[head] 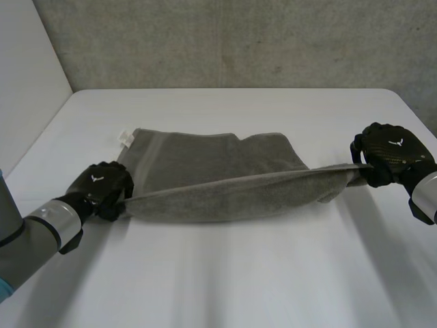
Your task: Fold the towel.
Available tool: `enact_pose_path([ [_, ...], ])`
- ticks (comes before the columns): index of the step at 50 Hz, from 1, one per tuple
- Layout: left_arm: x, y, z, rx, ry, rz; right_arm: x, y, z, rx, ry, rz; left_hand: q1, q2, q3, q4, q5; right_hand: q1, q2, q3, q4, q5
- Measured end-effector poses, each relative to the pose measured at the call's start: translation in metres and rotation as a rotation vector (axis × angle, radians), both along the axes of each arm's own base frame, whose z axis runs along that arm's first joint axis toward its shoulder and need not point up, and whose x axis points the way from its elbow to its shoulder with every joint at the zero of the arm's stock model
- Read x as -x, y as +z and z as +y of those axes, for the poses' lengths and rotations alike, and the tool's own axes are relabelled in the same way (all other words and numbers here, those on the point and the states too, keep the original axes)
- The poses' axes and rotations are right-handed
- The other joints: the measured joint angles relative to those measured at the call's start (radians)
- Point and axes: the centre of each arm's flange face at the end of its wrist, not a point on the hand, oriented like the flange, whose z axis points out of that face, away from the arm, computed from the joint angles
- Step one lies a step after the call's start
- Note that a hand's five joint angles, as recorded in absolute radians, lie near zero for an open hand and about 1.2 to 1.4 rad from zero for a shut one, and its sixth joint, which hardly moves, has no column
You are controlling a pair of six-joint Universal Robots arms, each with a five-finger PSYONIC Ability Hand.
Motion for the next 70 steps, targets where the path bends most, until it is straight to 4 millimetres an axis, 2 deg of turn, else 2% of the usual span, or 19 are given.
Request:
enact_pose_path([
  [13,-0.021,0.082,0.008,0.177,0.054,0.023,-0.004,0.052,0.031,0.016,0.091,0.127,0.0,0.0,0.0,0.0,0.0,0.0,0.0,0.0,0.0,0.0],
  [19,-0.028,0.103,-0.001,0.245,0.059,0.029,-0.008,0.062,0.031,0.052,0.128,0.194,0.0,0.002,0.0,0.0,0.0,0.0,0.008,0.0,0.0,0.0],
  [23,-0.028,0.102,-0.02,0.243,0.051,0.03,-0.016,0.059,0.016,0.057,0.154,0.217,0.0,0.01,0.0,0.0,0.0,0.0,0.017,0.0,0.0,0.0],
  [29,-0.016,0.09,-0.061,0.218,0.022,0.031,-0.043,0.053,-0.016,0.092,0.199,0.239,0.012,0.015,0.0,0.0,0.015,0.0,0.019,0.0,0.0,0.004],
  [34,0.005,0.095,-0.107,0.29,0.009,0.034,-0.067,0.07,-0.058,0.254,0.186,0.244,0.015,0.015,0.0,0.0,0.017,0.0,0.02,0.0,0.0,0.004],
  [36,0.014,0.111,-0.128,0.369,0.016,0.041,-0.077,0.095,-0.077,0.391,0.156,0.224,0.021,0.015,0.0,0.0,0.017,0.0,0.02,0.0,0.0,0.004],
  [39,0.023,0.139,-0.144,0.482,0.028,0.06,-0.084,0.134,-0.089,0.549,0.111,0.177,0.027,0.015,0.0,0.0,0.019,0.0,0.02,0.0,0.0,0.004],
  [41,0.029,0.184,-0.15,0.625,0.04,0.101,-0.086,0.177,-0.09,0.695,0.066,0.098,0.03,0.015,0.0,0.0,0.019,0.0,0.02,0.0,0.0,0.004],
  [43,0.031,0.21,-0.148,0.704,0.044,0.133,-0.086,0.197,-0.088,0.753,0.048,0.051,0.031,0.015,0.0,0.0,0.019,0.0,0.02,0.0,0.0,0.004],
  [44,0.031,0.233,-0.144,0.767,0.046,0.165,-0.085,0.212,-0.086,0.793,0.037,0.012,0.031,0.015,0.0,0.0,0.019,0.0,0.02,0.0,0.0,0.004],
  [45,0.031,0.251,-0.14,0.817,0.046,0.195,-0.084,0.221,-0.083,0.815,0.032,-0.015,0.031,0.015,0.0,0.0,0.02,0.0,0.02,0.0,0.0,0.004],
  [47,0.031,0.271,-0.133,0.873,0.042,0.235,-0.083,0.229,-0.08,0.829,0.028,-0.047,0.031,0.015,0.0,0.0,0.023,0.0,0.02,0.0,0.0,0.004],
  [49,0.029,0.283,-0.127,0.908,0.037,0.267,-0.081,0.227,-0.078,0.813,0.029,-0.062,0.031,0.015,0.0,0.0,0.024,0.0,0.02,0.0,0.0,0.006],
  [52,0.028,0.28,-0.125,0.904,0.025,0.283,-0.079,0.213,-0.076,0.764,0.037,-0.057,0.031,0.015,0.0,0.0,0.025,0.0,0.02,0.0,0.0,0.007],
  [56,0.029,0.249,-0.127,0.831,-0.003,0.27,-0.078,0.185,-0.069,0.683,0.063,-0.025,0.031,0.015,0.0,0.0,0.026,0.0,0.02,0.0,0.0,0.007],
  [60,0.024,0.188,-0.129,0.688,-0.024,0.213,-0.073,0.144,-0.058,0.588,0.109,0.036,0.031,0.015,0.0,0.0,0.026,0.0,0.02,0.0,0.0,0.007],
  [63,0.018,0.155,-0.126,0.615,-0.026,0.171,-0.067,0.118,-0.053,0.526,0.134,0.073,0.031,0.015,0.0,0.0,0.026,0.0,0.02,0.0,0.0,0.007],
  [65,0.013,0.124,-0.121,0.553,-0.024,0.126,-0.061,0.092,-0.047,0.463,0.157,0.102,0.031,0.015,0.0,0.0,0.026,0.0,0.02,0.0,0.0,0.007],
  [70,0.006,0.066,-0.104,0.445,-0.028,0.029,-0.053,0.039,-0.03,0.318,0.204,0.146,0.031,0.015,0.0,0.0,0.026,0.0,0.02,0.0,0.0,0.007],
])
